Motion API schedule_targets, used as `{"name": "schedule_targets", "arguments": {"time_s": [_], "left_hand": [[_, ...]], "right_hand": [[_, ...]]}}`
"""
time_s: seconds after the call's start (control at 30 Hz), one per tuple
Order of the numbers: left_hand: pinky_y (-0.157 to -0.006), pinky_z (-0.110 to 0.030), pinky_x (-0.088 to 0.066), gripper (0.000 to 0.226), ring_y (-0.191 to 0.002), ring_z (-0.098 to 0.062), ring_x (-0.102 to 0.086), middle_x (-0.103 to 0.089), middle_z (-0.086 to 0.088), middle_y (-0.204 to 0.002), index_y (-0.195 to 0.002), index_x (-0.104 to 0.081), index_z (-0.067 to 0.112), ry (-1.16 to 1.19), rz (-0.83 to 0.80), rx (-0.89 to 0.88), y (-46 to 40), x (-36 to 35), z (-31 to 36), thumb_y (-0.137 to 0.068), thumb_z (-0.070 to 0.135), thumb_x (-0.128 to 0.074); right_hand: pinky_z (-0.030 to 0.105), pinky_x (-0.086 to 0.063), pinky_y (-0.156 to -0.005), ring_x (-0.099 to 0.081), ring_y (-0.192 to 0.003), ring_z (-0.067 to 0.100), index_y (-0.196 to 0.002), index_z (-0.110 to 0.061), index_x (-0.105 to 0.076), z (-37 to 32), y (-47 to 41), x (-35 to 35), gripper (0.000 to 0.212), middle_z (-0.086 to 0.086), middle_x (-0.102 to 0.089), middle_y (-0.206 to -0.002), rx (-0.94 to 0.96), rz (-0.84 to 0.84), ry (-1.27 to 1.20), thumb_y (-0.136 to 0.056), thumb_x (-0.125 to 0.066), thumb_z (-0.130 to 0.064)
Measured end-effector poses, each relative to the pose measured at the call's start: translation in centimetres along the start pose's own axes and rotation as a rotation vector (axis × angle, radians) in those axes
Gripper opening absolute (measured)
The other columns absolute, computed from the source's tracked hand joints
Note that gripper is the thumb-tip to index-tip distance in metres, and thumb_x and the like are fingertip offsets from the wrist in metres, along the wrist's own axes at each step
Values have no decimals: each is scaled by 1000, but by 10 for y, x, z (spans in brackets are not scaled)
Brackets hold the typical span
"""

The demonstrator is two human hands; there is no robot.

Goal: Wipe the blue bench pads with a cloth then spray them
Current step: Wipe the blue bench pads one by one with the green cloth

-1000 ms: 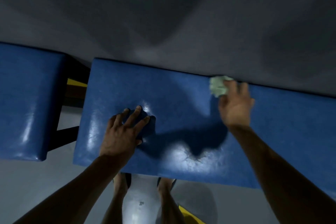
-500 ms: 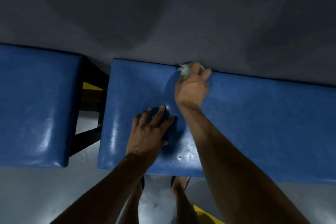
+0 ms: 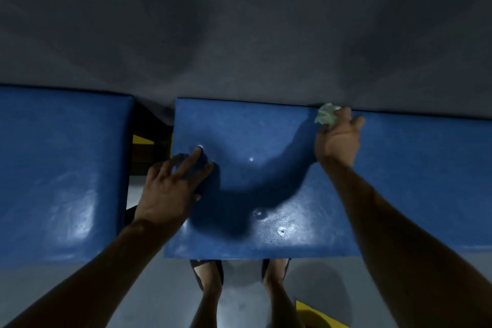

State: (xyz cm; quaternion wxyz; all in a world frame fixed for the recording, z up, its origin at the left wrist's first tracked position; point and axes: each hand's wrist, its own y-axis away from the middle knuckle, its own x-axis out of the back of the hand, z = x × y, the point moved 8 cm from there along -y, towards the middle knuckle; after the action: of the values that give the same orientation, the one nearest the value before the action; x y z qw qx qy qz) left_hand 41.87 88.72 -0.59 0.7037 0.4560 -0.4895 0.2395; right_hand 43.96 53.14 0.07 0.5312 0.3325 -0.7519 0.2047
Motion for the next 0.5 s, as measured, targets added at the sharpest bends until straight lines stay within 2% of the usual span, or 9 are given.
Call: {"name": "schedule_targets", "arguments": {"time_s": [0.1, 0.2, 0.27, 0.33, 0.4, 0.5], "left_hand": [[-90, -50, -46, 83, -126, -34, -52, -41, 1, -153, -139, -51, 34, 4, 15, 15, -4, 2, 4, -65, 34, -86], [-89, -50, -47, 82, -124, -34, -54, -44, 1, -152, -138, -53, 34, -1, 18, 16, -6, 3, 2, -63, 36, -88], [-90, -50, -47, 81, -126, -34, -53, -43, 2, -152, -138, -52, 35, -15, 10, 24, -6, 2, 0, -65, 37, -86], [-90, -50, -46, 82, -124, -35, -54, -45, 1, -151, -138, -53, 35, -8, 8, 18, -6, 1, -1, -64, 36, -87], [-92, -50, -45, 82, -125, -34, -53, -43, 2, -153, -139, -51, 36, 21, -10, 19, -7, 0, -2, -65, 34, -86], [-103, -48, -37, 77, -135, -32, -42, -29, 5, -160, -146, -40, 40, 61, -10, 25, -6, 5, 1, -78, 38, -77]], "right_hand": [[39, -48, -77, -58, -90, 38, -120, -10, -57, -74, 38, -36, 40, 20, -49, -119, 84, -49, -92, -81, -51, -15], [40, -52, -71, -59, -77, 35, -114, -13, -62, -160, 90, -69, 36, 17, -53, -112, 339, -126, -100, -78, -60, -8], [44, -54, -68, -58, -72, 36, -111, -12, -63, -190, 108, -76, 35, 18, -54, -108, 510, -203, -96, -77, -66, -7], [45, -53, -66, -58, -69, 38, -113, -12, -63, -185, 104, -68, 38, 19, -55, -107, 645, -259, -42, -75, -65, -9], [43, -53, -67, -58, -72, 41, -119, -14, -61, -147, 79, -53, 44, 20, -56, -112, 665, -232, 35, -76, -59, -15], [41, -51, -73, -57, -84, 44, -124, -12, -57, -54, 28, -16, 43, 22, -53, -114, 449, -91, 24, -83, -51, -23]]}}
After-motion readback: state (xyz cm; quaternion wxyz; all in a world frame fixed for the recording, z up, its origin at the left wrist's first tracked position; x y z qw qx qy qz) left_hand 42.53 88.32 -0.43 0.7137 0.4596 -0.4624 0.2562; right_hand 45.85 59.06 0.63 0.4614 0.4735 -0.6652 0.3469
